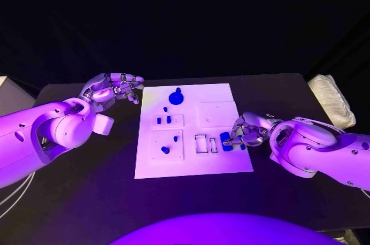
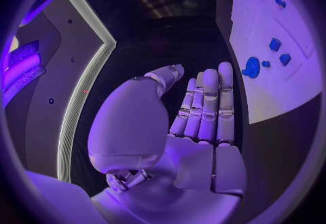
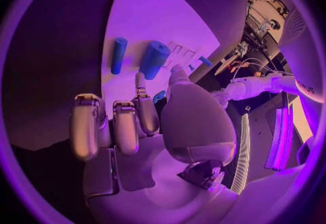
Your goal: Assemble the parts on the task board
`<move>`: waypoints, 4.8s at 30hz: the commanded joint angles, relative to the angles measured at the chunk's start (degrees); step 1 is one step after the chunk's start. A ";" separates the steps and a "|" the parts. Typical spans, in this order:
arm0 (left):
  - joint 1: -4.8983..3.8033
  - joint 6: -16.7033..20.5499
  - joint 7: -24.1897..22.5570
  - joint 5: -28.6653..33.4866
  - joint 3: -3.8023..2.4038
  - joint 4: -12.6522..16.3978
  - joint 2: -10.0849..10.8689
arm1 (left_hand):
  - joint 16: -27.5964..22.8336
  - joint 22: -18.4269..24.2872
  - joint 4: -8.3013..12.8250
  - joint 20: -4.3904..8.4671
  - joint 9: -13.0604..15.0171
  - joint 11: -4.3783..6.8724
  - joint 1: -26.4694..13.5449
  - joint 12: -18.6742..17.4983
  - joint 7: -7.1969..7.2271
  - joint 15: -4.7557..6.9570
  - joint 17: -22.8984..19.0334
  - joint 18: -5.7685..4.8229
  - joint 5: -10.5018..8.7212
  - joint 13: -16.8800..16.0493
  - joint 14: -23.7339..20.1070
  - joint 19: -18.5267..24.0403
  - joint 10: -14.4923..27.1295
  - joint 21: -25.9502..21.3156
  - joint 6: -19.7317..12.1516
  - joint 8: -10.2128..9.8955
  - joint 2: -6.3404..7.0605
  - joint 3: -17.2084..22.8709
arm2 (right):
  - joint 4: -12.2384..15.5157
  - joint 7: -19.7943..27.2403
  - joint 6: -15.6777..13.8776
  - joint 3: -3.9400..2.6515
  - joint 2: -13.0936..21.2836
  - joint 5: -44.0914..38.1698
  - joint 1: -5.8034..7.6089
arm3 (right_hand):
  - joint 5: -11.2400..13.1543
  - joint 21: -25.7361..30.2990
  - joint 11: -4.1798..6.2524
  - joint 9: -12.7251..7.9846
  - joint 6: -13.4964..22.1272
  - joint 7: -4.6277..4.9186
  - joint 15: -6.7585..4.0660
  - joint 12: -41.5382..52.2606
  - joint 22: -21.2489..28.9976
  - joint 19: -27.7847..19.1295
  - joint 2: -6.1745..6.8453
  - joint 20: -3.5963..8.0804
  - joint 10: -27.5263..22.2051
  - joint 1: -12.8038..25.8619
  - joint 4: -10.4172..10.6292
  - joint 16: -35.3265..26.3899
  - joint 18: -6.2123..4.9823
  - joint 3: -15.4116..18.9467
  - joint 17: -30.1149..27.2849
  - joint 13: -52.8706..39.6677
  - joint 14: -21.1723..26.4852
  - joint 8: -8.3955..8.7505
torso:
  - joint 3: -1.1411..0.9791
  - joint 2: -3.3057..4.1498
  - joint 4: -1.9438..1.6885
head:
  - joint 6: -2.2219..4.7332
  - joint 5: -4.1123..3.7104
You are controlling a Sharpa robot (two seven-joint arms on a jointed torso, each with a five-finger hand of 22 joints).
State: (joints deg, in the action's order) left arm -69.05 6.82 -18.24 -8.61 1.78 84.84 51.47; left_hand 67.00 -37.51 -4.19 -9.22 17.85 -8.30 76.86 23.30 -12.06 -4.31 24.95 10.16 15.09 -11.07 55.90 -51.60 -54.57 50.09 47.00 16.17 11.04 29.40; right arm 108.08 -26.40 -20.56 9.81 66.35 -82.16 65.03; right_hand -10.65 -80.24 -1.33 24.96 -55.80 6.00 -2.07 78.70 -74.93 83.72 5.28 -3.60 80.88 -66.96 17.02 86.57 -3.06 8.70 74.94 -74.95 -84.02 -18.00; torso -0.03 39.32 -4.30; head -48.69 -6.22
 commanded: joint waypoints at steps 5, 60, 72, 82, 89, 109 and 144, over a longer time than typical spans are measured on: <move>0.01 -0.81 -0.54 0.08 -0.04 0.28 0.05 | -0.13 0.09 -0.16 -0.37 -0.07 -0.03 -0.11 0.21 -0.27 0.11 -0.08 0.36 0.01 -0.06 -0.48 -0.21 0.55 -0.28 -0.28 0.15 0.00 -0.07 | -1.34 -3.87 1.25 0.01 -1.84 -3.91 -1.31 | -0.22 -0.48 0.00 0.18 -0.35 -0.22 -0.59 0.13 -8.66 3.15 0.19 0.27 0.46 1.37 0.01 0.38 0.95 0.16 6.28 -2.03 -4.27 -0.73 | -0.08 -0.01 0.03 | -0.31 0.22; 0.00 -0.45 0.18 0.31 -0.04 0.19 0.24 | 0.03 0.39 -1.49 -0.50 -0.18 -0.11 -0.99 0.92 -0.36 -0.01 -0.11 0.36 0.12 -0.10 -0.48 -0.35 1.08 -0.75 -0.58 0.57 -0.61 -0.22 | -0.01 -0.32 -4.84 -0.11 -6.75 16.78 1.50 | -6.88 -5.96 3.06 1.57 -6.24 -3.58 -3.06 3.60 -12.92 4.99 -1.98 2.44 5.34 -1.26 -0.26 1.40 2.18 -13.99 9.56 -8.59 -4.89 -6.18 | 0.11 -0.11 0.16 | -0.39 -0.07; -0.01 -0.53 0.36 0.40 -0.04 0.40 0.33 | 0.14 0.49 -2.03 -0.54 -0.22 -0.12 -1.34 1.12 -0.36 -0.04 -0.09 0.36 0.12 -0.11 -0.44 -0.45 1.24 -0.88 -0.67 0.69 -0.85 -0.25 | -2.20 -2.81 -1.82 -0.09 -10.87 16.04 0.45 | -6.55 -6.95 3.51 1.85 -7.41 -4.12 -3.49 5.25 -13.51 5.34 -2.31 2.81 6.44 1.31 -0.28 1.83 2.41 -15.67 10.74 -10.16 -5.13 -6.90 | 0.04 -0.05 0.06 | -0.58 -0.05; -0.01 -0.62 0.50 0.40 -0.04 0.42 0.47 | 0.15 0.50 -2.08 -0.55 -0.22 -0.12 -1.37 1.15 -0.36 -0.04 -0.09 0.36 0.12 -0.11 -0.43 -0.46 1.25 -0.90 -0.68 0.70 -0.87 -0.26 | -2.97 -4.36 -2.86 -0.10 -12.19 12.69 0.37 | -6.72 -7.28 3.59 1.89 -7.48 -4.21 -3.56 5.43 -13.70 5.45 -1.85 2.89 6.56 1.67 -0.37 1.96 2.49 -15.91 11.08 -10.36 -5.19 -6.99 | 0.00 0.00 0.12 | -0.48 0.16; -0.02 -0.76 0.66 0.40 -0.04 0.40 0.52 | 0.16 0.51 -2.13 -0.55 -0.22 -0.12 -1.39 1.17 -0.36 -0.04 -0.09 0.36 0.12 -0.11 -0.43 -0.48 1.26 -0.91 -0.69 0.71 -0.88 -0.27 | -3.30 -5.28 -1.85 -0.10 -12.98 11.44 0.38 | -6.70 -7.37 3.61 1.92 -7.53 -4.22 -3.60 5.40 -13.76 5.48 -1.44 2.94 6.59 2.13 -0.32 1.99 2.51 -16.10 11.16 -10.38 -5.21 -7.07 | 0.01 -0.03 0.01 | -0.77 0.35; -0.03 -0.87 1.05 0.40 -0.04 0.41 0.78 | 0.20 0.57 -2.35 -0.57 -0.24 -0.13 -1.56 1.26 -0.36 -0.05 -0.08 0.36 0.11 -0.11 -0.41 -0.52 1.34 -0.98 -0.74 0.76 -0.90 -0.33 | -4.36 -7.92 0.38 -0.10 -13.63 7.43 0.40 | -4.07 -6.58 3.44 2.61 -6.99 -4.04 -3.47 4.11 -13.46 5.22 0.76 2.89 6.30 10.89 -0.19 1.79 2.34 -13.35 10.82 -10.06 -5.12 -8.08 | -0.07 0.00 0.10 | -1.01 0.34; -0.01 -1.10 1.40 -0.73 -0.03 0.17 0.81 | 0.25 0.64 -2.63 -0.58 -0.28 -0.13 -1.67 1.38 -0.37 -0.06 -0.08 0.37 0.13 -0.11 -0.40 -0.62 1.50 -1.08 -0.86 0.82 -0.97 -0.34 | -0.14 7.25 -1.22 -0.11 -8.02 5.67 0.32 | -0.86 -6.52 3.28 3.14 -5.71 -3.88 -3.32 3.37 -13.64 5.26 -0.99 2.73 6.29 4.34 -0.53 1.57 2.35 -4.11 10.62 -10.50 -5.07 -9.10 | -0.17 -0.10 0.26 | -0.56 0.32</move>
State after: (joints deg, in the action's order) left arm -69.04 6.74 -16.66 -9.04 1.78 84.99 52.34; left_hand 67.00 -36.96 -6.49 -9.63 17.63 -8.50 75.88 24.35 -11.87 -4.31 24.94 10.17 15.09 -11.10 55.90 -52.01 -53.55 49.19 46.40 16.60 10.06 29.01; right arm 107.80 -23.48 -23.11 9.70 58.22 -75.92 65.43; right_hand -11.46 -86.83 2.04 28.12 -61.78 2.07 -5.45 82.45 -74.93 84.01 4.19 -0.83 84.23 -62.37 16.55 88.24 -1.70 4.38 74.92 -74.91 -83.71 -26.85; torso -0.11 39.27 -4.10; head -49.31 -5.96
